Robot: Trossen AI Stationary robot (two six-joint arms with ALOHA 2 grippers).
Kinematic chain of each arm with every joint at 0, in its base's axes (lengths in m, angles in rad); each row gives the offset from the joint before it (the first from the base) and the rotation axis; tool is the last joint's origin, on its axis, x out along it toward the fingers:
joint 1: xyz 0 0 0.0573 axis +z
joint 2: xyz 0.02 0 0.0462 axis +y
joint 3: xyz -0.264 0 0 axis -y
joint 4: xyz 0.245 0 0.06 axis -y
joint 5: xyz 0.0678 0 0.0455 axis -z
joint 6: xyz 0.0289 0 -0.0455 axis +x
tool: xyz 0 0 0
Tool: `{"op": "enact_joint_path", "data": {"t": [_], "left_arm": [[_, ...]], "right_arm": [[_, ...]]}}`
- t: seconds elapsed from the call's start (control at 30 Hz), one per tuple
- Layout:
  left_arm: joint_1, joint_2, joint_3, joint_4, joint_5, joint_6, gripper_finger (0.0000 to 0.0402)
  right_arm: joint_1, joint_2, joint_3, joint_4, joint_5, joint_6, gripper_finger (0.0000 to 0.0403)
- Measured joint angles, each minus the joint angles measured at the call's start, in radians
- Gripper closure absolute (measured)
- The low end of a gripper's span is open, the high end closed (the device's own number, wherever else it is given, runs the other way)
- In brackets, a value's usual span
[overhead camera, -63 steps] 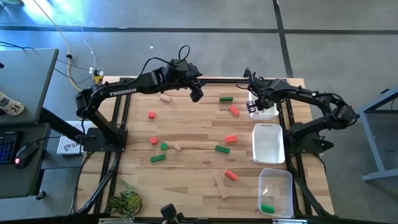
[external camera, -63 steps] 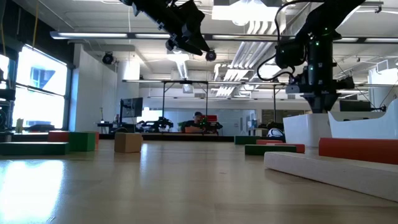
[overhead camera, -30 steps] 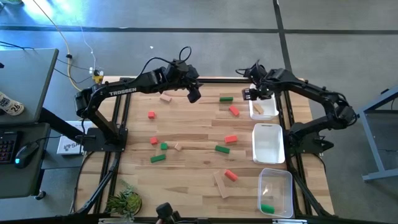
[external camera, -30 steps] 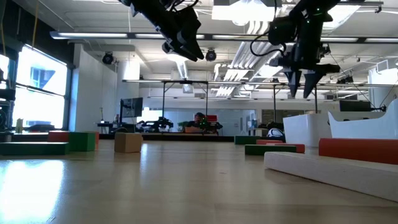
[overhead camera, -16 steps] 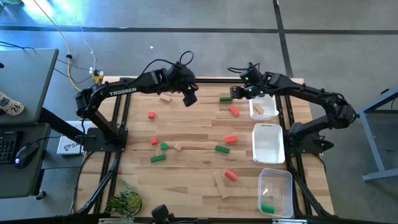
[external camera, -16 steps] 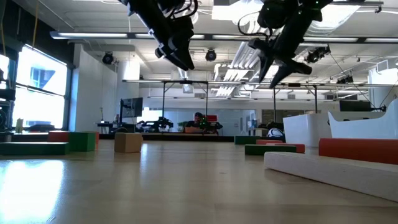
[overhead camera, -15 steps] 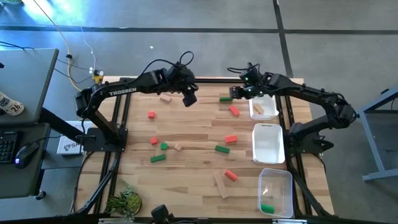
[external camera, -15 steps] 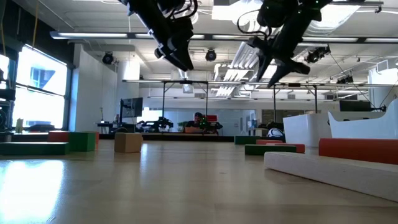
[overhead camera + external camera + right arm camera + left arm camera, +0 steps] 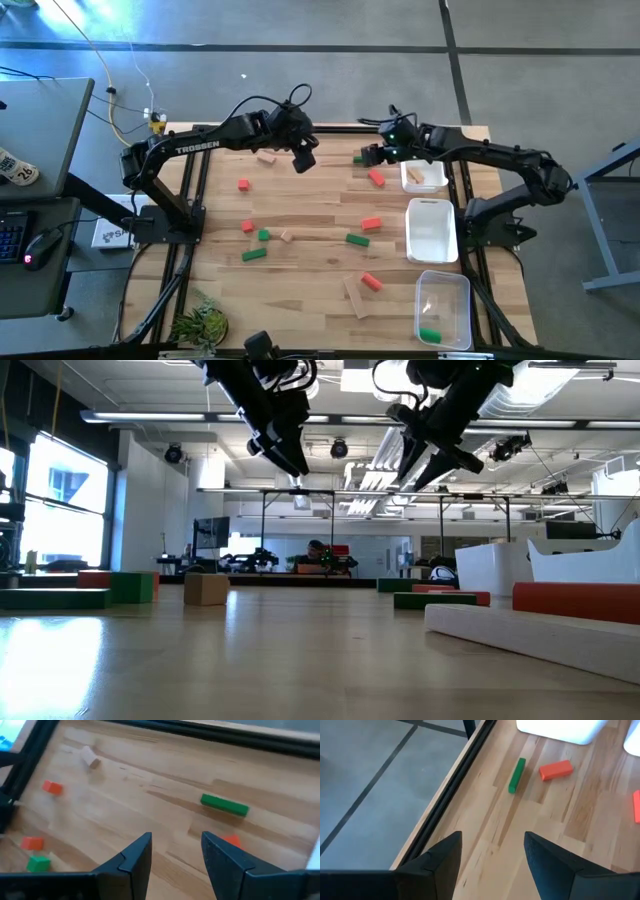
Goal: Sort & place blocks by color
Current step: Put the orange block into the bottom white bin
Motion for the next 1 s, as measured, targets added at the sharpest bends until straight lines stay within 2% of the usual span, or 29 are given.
{"op": "enact_joint_path", "data": {"t": [0.27, 0.47, 0.67, 1.0], "left_arm": [[0.000, 0.000, 0.000, -0.001, 0.024, -0.039, 0.0202], [0.000, 0.000, 0.000, -0.008, 0.024, -0.039, 0.0202], [0.000, -0.001, 0.000, -0.015, 0.023, -0.039, 0.0202], [-0.001, -0.001, 0.000, -0.029, 0.022, -0.032, 0.0202]], "right_arm": [[-0.001, 0.043, 0.000, 0.026, -0.016, -0.080, 0.0244], [-0.009, 0.136, 0.000, 0.018, -0.100, -0.094, 0.0221], [-0.015, 0.197, 0.000, -0.024, -0.068, -0.113, 0.0197], [-0.045, 0.289, 0.000, -0.033, -0.057, -0.165, 0.0196]]}}
